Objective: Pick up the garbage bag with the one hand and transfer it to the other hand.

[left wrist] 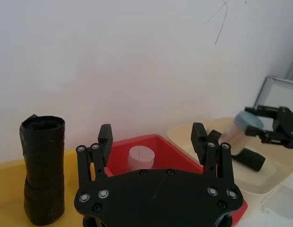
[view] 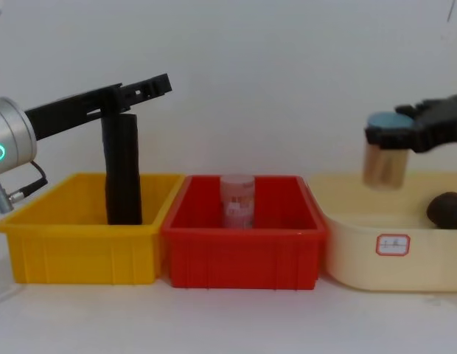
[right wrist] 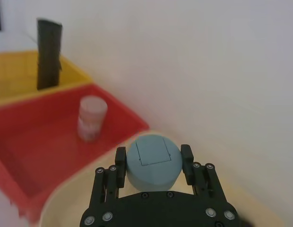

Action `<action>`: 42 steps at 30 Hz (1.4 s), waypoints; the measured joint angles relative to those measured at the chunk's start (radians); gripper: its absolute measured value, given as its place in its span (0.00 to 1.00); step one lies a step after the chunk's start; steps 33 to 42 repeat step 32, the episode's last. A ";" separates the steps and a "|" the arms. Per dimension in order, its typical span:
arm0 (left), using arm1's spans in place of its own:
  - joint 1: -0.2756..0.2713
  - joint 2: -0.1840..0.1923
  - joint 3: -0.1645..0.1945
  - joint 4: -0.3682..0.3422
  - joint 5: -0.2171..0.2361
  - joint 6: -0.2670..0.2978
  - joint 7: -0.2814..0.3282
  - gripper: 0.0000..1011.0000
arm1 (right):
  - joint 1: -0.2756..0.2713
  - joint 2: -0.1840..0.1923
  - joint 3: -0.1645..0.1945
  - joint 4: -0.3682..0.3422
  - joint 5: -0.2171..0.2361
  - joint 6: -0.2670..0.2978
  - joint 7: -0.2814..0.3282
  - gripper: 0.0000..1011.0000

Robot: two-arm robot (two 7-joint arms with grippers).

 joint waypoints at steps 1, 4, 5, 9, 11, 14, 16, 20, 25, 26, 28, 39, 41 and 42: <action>0.000 0.000 0.000 0.000 0.000 0.000 0.000 0.99 | -0.010 0.006 0.005 -0.007 0.001 0.007 -0.002 0.67; 0.000 0.000 0.000 0.000 0.000 0.000 0.000 0.99 | -0.041 0.025 0.022 -0.027 0.009 0.033 -0.010 0.74; 0.000 0.000 0.000 0.000 0.000 0.000 0.000 0.99 | -0.046 0.028 0.025 -0.030 0.011 0.039 -0.012 0.77; 0.000 0.000 0.000 0.000 0.000 0.000 0.000 0.99 | -0.077 0.043 0.043 -0.049 0.021 0.059 -0.019 0.87; 0.000 0.000 0.000 0.000 0.000 0.000 0.000 0.99 | -0.095 0.049 0.056 -0.057 0.027 0.061 -0.024 0.91; 0.000 0.000 0.000 0.000 0.000 0.000 0.000 0.99 | -0.116 0.054 0.074 -0.068 0.036 0.056 -0.029 0.99; 0.000 0.000 0.000 0.000 0.000 0.000 0.000 0.99 | -0.125 0.055 0.081 -0.072 0.040 0.048 -0.031 0.99; 0.000 0.000 0.000 0.000 0.000 0.000 0.000 0.99 | -0.148 0.057 0.106 -0.087 0.052 0.015 -0.032 0.99; 0.000 0.000 0.000 0.000 0.000 0.000 0.000 0.99 | -0.167 0.056 0.129 -0.102 0.070 -0.027 -0.030 0.99; 0.000 0.000 0.000 0.000 0.000 0.000 0.000 0.99 | -0.171 0.055 0.133 -0.106 0.073 -0.033 -0.029 0.99; 0.000 0.000 0.000 0.000 0.000 0.000 0.000 0.99 | -0.179 0.054 0.142 -0.114 0.082 -0.050 -0.026 0.99; 0.000 0.000 0.000 0.000 0.000 0.000 0.000 0.99 | -0.189 0.053 0.153 -0.125 0.094 -0.071 -0.022 0.99; 0.000 0.000 0.000 0.000 0.000 0.000 0.000 0.99 | -0.189 0.053 0.153 -0.125 0.094 -0.071 -0.022 0.99; 0.000 0.000 0.000 0.000 0.000 0.000 0.000 0.99 | -0.189 0.053 0.153 -0.125 0.094 -0.071 -0.022 0.99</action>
